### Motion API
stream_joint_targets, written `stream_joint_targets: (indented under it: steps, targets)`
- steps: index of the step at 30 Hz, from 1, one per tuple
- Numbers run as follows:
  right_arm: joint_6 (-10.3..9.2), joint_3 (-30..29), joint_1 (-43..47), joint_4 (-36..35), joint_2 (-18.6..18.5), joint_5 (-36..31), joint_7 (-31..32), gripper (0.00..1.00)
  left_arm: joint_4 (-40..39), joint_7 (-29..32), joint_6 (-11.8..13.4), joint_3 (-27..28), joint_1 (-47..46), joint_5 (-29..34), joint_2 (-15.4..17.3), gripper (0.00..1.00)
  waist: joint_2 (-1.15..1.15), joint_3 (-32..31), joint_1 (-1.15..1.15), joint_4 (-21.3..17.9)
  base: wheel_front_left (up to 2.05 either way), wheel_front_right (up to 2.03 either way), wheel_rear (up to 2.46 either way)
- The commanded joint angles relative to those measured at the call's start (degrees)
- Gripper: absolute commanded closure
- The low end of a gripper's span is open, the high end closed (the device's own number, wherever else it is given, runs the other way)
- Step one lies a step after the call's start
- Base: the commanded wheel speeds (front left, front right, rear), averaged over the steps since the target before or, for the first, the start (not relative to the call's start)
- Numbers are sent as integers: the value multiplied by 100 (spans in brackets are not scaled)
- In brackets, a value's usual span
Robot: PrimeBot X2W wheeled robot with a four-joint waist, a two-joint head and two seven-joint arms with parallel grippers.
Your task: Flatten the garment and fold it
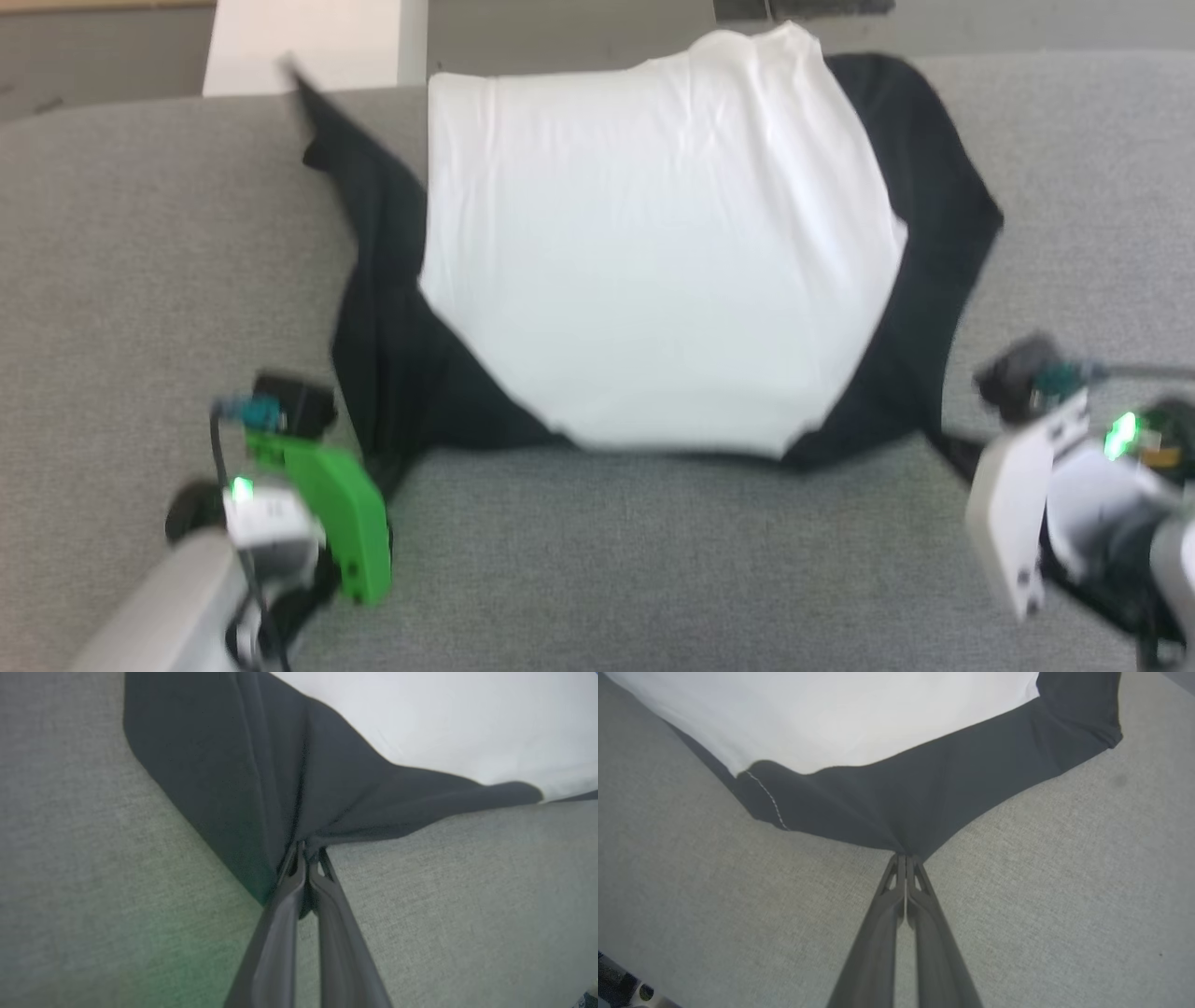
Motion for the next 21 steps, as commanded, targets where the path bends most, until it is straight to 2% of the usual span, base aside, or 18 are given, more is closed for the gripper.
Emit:
stream_joint_targets:
  steps: [1, 8, 14, 21]
  targets:
    - [-11, -98, 301, -143, 80, -65, 154, 100, -125, 67, 125, -1, 319, -87, 120, 100, 48, -215, 1, 35, 0, 0, 0]
    - [-11, -601, 1713, -768, 576, -201, 1080, 100, -749, 114, 589, 35, 1409, -371, 307, 100, 48, -478, 1, 113, 0, 0, 0]
    - [-11, -1061, 2583, -1085, 1043, -313, 1736, 100, -1026, 259, 870, -30, 2178, -626, 400, 100, 48, -592, 1, 168, 0, 0, 0]
    - [-11, -1410, 3054, -815, 1557, -496, 1708, 100, -1171, 482, 1087, -191, 2628, -805, 353, 100, 48, -658, 1, 250, 0, 0, 0]
